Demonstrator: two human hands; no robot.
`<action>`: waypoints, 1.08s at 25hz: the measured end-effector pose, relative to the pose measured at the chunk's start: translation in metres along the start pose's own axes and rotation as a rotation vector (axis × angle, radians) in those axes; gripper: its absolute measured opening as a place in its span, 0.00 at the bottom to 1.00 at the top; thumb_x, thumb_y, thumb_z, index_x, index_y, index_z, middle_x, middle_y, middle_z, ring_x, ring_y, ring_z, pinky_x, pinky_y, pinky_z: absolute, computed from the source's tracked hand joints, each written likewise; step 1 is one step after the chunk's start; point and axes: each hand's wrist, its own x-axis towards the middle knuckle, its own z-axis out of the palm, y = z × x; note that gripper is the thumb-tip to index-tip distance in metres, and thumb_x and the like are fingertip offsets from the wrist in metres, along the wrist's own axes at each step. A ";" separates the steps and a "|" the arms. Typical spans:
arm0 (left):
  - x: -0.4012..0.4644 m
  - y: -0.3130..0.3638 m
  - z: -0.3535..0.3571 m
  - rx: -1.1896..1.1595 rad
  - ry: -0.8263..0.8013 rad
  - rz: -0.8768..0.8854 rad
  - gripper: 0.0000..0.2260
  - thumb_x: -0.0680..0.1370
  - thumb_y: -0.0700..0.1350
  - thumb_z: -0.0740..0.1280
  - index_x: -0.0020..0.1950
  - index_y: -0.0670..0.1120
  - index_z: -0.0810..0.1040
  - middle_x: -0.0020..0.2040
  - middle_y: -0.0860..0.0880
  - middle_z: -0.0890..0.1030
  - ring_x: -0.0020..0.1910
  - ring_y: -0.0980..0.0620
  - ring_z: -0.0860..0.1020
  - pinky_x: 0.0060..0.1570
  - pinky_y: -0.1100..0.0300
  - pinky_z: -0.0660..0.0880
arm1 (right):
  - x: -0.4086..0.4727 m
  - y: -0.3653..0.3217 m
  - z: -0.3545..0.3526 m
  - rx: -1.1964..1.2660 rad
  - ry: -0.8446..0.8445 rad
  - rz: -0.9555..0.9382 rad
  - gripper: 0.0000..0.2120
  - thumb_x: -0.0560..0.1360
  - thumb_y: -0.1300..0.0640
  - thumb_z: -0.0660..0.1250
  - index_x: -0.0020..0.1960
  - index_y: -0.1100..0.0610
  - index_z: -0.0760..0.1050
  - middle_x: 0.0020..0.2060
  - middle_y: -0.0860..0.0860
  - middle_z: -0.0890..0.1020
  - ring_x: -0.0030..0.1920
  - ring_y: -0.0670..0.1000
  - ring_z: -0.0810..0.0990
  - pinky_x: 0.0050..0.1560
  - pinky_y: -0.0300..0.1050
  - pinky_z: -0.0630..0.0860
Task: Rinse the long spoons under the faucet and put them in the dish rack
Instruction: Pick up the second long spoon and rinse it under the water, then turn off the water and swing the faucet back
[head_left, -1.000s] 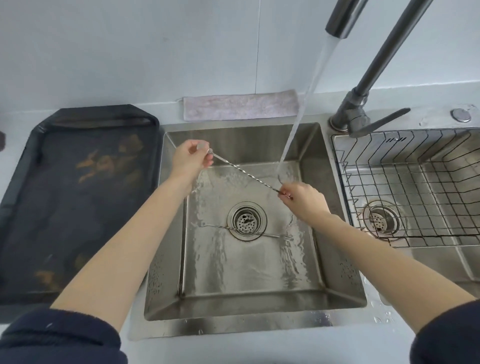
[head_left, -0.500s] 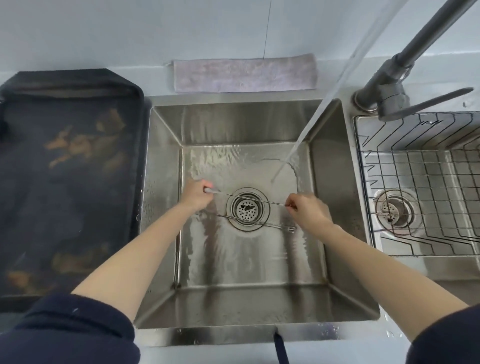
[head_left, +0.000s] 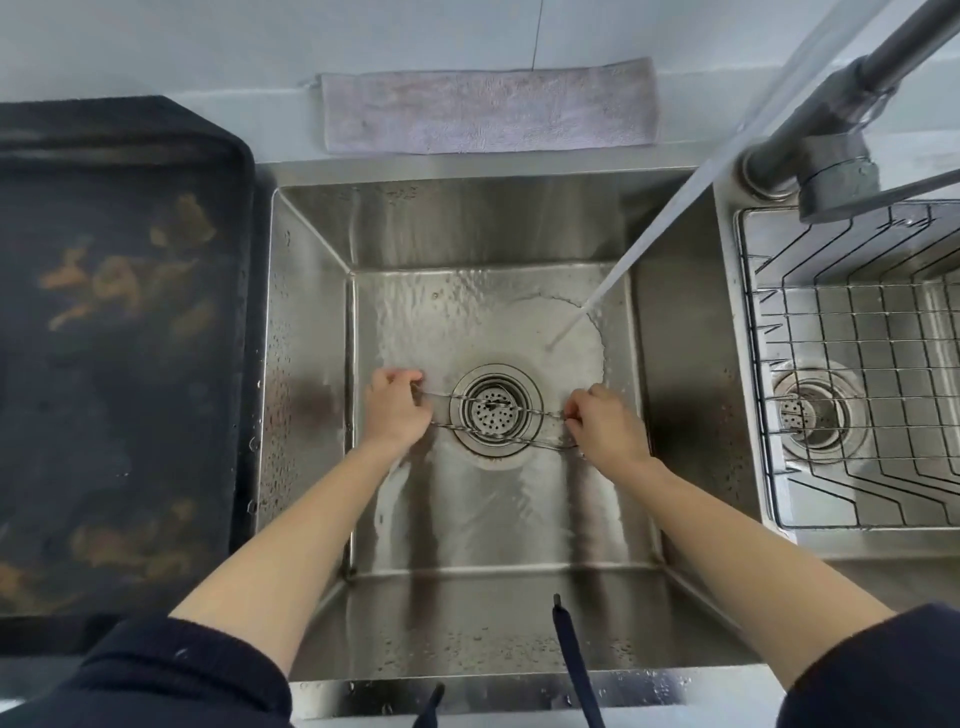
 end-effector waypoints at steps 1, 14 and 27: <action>-0.002 -0.001 0.001 0.026 -0.003 0.010 0.18 0.75 0.35 0.62 0.65 0.39 0.73 0.68 0.39 0.65 0.68 0.42 0.66 0.70 0.59 0.58 | 0.000 0.000 0.001 0.005 0.003 0.004 0.10 0.77 0.60 0.59 0.56 0.59 0.75 0.57 0.57 0.76 0.60 0.58 0.72 0.51 0.50 0.73; -0.037 0.014 -0.033 0.408 -0.092 0.113 0.17 0.77 0.50 0.62 0.63 0.43 0.72 0.66 0.43 0.72 0.66 0.43 0.70 0.65 0.47 0.67 | -0.028 -0.008 -0.023 -0.060 0.057 -0.086 0.20 0.77 0.55 0.59 0.68 0.54 0.67 0.64 0.56 0.75 0.67 0.56 0.69 0.65 0.51 0.66; -0.126 0.070 -0.078 0.622 0.071 0.369 0.29 0.76 0.54 0.64 0.73 0.45 0.61 0.72 0.44 0.68 0.70 0.44 0.68 0.68 0.48 0.64 | -0.102 -0.012 -0.085 -0.090 0.270 -0.226 0.28 0.75 0.47 0.63 0.72 0.53 0.60 0.69 0.53 0.69 0.72 0.54 0.63 0.73 0.52 0.57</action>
